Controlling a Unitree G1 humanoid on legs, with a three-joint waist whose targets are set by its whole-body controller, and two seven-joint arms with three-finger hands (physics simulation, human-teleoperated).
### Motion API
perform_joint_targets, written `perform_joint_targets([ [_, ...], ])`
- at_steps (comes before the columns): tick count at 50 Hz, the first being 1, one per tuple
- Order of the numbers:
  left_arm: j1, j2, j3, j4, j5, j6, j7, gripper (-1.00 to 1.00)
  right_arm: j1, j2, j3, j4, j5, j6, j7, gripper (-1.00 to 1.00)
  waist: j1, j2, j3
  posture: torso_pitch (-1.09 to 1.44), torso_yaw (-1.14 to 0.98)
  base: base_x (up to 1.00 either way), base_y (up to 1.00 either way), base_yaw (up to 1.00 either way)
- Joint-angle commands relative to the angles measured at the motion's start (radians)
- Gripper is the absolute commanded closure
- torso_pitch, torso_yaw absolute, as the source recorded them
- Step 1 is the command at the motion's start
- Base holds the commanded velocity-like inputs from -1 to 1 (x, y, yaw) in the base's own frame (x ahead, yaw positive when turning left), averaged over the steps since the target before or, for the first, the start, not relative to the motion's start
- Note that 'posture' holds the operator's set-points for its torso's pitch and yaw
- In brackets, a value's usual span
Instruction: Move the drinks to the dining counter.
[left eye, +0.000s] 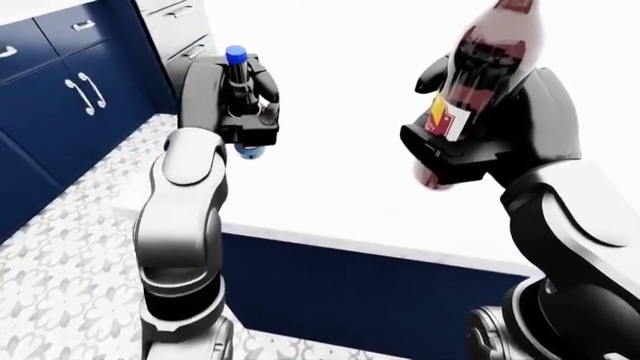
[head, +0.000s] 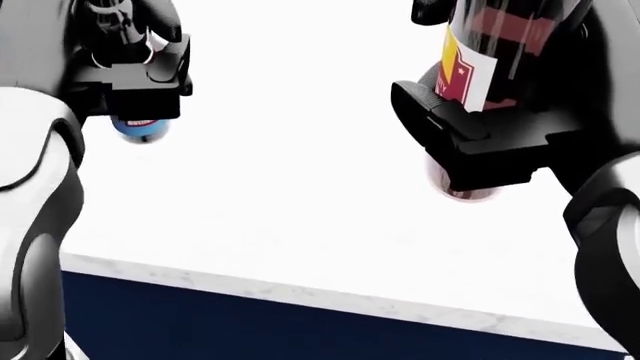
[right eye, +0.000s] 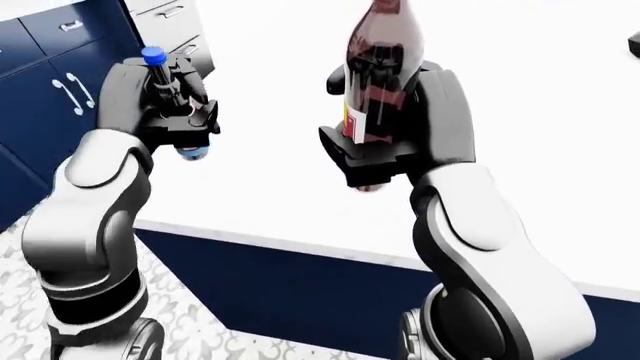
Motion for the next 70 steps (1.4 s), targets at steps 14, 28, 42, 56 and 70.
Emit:
perform_joint_targets([
  [14, 0.008, -0.073, -0.03, 0.078, 0.064, -0.178, 0.012, 1.0, -0.038, -0.013, -0.021, -0.021, 0.011, -0.072, -0.023, 1.0, -0.001, -0.003, -0.037, 0.0, 0.0, 0.0, 0.0, 0.0],
  [28, 0.012, -0.096, -0.029, 0.203, 0.077, -0.287, 0.022, 1.0, -0.027, -0.017, -0.015, -0.01, 0.023, -0.093, -0.035, 1.0, -0.001, -0.003, -0.045, 0.0, 0.0, 0.0, 0.0, 0.0],
  [42, 0.018, -0.113, -0.039, 0.313, 0.039, -0.364, 0.049, 1.0, -0.022, -0.023, -0.015, -0.009, 0.034, -0.1, -0.039, 1.0, 0.0, -0.005, -0.051, 0.0, 0.0, 0.0, 0.0, 0.0],
  [56, 0.055, -0.12, -0.043, 0.35, 0.051, -0.411, 0.046, 0.84, -0.01, -0.021, -0.011, -0.015, 0.036, -0.105, -0.041, 1.0, 0.0, -0.004, -0.054, 0.0, 0.0, 0.0, 0.0, 0.0],
  [70, 0.062, -0.125, -0.045, 0.397, 0.057, -0.451, 0.05, 0.47, -0.003, -0.023, -0.011, -0.004, 0.033, -0.121, -0.036, 1.0, 0.0, -0.004, -0.053, 0.0, 0.0, 0.0, 0.0, 0.0],
])
